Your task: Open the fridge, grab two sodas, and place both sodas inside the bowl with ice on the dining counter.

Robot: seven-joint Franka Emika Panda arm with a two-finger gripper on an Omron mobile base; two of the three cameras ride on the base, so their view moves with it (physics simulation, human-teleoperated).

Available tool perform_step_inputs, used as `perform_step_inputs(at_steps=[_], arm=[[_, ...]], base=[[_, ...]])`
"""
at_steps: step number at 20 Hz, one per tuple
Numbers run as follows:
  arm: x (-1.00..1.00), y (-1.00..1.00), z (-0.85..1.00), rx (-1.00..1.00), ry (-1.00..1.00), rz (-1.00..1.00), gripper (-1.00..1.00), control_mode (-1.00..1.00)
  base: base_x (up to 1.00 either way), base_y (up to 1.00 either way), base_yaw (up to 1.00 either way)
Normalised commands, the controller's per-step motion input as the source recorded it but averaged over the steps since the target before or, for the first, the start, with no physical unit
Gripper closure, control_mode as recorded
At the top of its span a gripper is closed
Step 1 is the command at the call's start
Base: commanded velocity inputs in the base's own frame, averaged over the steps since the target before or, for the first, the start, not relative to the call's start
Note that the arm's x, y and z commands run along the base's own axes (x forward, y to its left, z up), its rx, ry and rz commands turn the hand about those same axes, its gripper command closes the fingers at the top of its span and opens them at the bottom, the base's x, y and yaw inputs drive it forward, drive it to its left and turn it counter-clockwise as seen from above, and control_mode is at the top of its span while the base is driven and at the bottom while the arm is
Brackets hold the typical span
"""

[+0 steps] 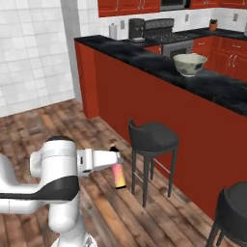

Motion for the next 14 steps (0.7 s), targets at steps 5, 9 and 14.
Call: perform_step_inputs(at_steps=[5,9,14], arm=[[0.00,0.00,0.00,0.00,0.00,0.00,1.00,1.00],[0.00,0.00,0.00,0.00,0.00,0.00,1.00,1.00],[0.00,0.00,0.00,0.00,0.00,0.00,1.00,1.00]], base=[[0.77,0.63,-0.36],[0.75,0.50,-0.37],[0.79,0.28,-0.38]])
